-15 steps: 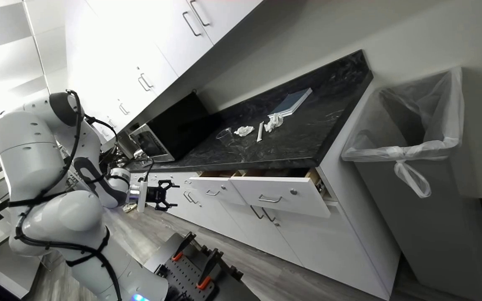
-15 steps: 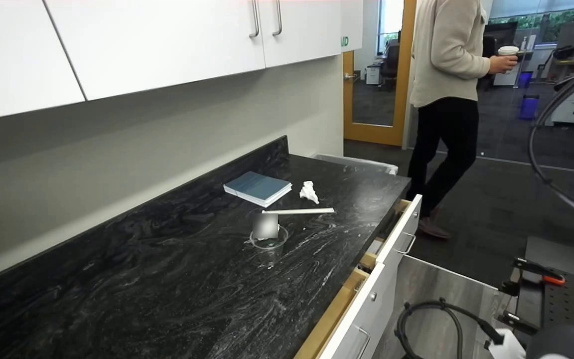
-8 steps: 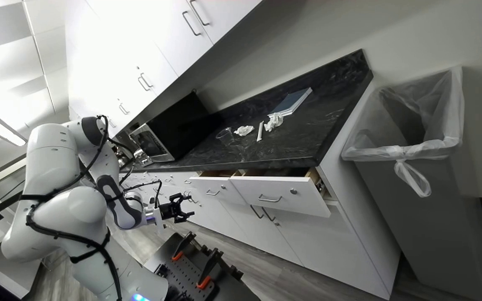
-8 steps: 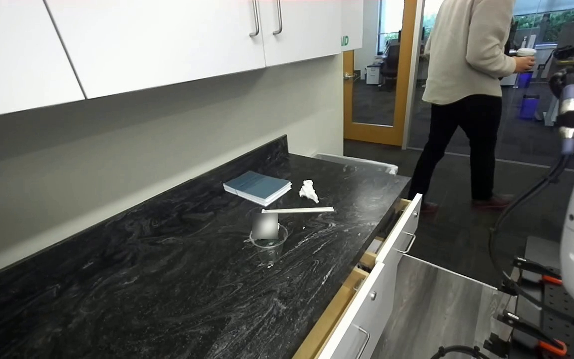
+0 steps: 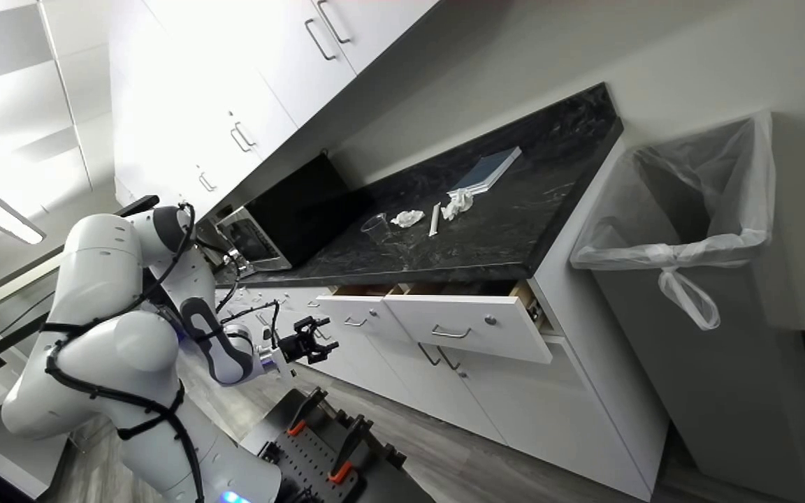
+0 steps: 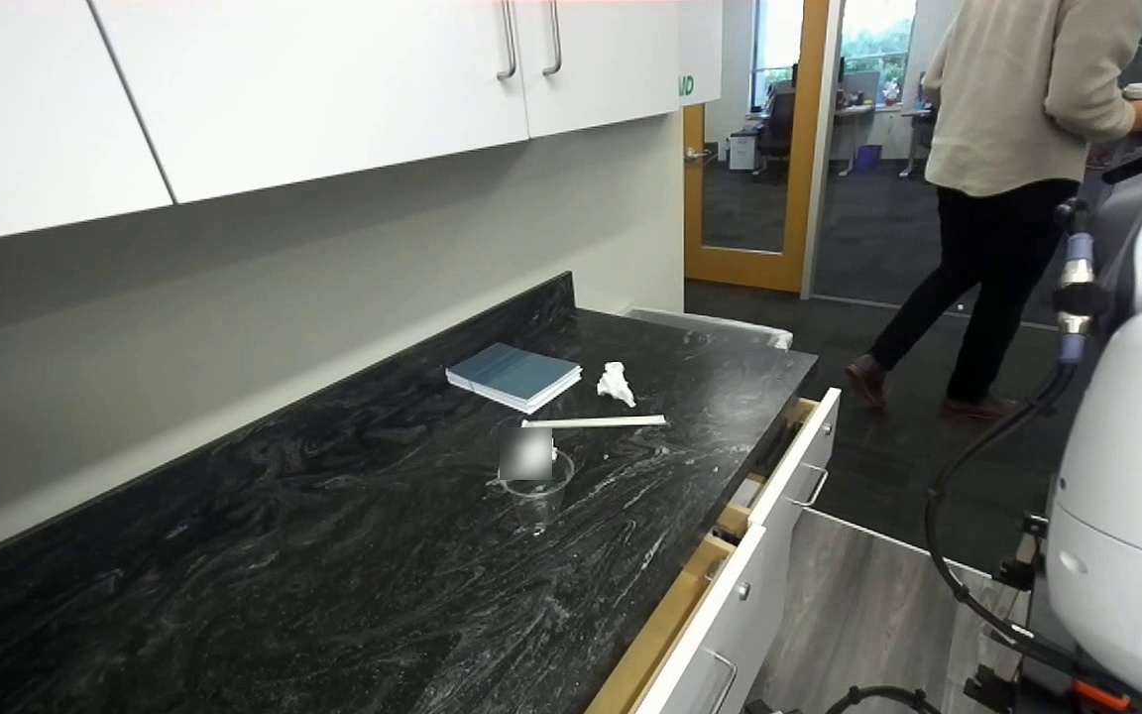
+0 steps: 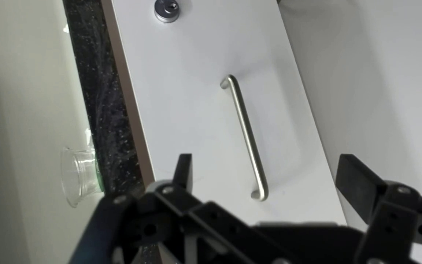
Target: Open the second drawer from the right, pick up the clear lid from the counter and place it in the open drawer
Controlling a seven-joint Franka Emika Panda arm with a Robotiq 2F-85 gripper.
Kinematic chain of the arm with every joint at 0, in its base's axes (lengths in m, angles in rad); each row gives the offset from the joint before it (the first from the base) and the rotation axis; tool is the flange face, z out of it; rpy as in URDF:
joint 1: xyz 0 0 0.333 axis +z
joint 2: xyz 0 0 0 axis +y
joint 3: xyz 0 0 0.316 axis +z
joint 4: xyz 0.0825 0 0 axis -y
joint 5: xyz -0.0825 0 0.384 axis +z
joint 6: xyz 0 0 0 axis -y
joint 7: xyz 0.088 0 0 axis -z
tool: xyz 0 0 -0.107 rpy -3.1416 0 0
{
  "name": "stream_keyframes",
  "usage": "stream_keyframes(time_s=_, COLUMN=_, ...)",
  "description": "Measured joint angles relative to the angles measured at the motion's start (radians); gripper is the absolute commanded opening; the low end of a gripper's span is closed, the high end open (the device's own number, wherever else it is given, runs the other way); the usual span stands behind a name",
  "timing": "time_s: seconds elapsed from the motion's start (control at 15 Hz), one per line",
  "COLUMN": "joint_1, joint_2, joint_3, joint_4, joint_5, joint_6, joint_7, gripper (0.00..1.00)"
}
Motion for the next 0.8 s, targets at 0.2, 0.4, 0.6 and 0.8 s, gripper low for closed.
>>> stream_keyframes(time_s=0.2, joint_1=-0.004, joint_2=0.004, joint_3=-0.001, joint_4=0.003, joint_5=0.000, joint_6=-0.022, joint_7=0.000, gripper=1.00)
stream_keyframes(time_s=0.4, joint_1=-0.015, joint_2=0.025, joint_3=-0.019, joint_4=0.032, joint_5=0.000, joint_6=-0.093, joint_7=0.000, gripper=1.00)
stream_keyframes(time_s=0.6, joint_1=-0.033, joint_2=0.062, joint_3=-0.036, joint_4=0.079, joint_5=-0.003, joint_6=-0.125, joint_7=-0.004, gripper=1.00)
stream_keyframes(time_s=0.8, joint_1=-0.047, joint_2=0.115, joint_3=-0.037, joint_4=0.127, joint_5=-0.013, joint_6=-0.125, joint_7=-0.020, gripper=1.00)
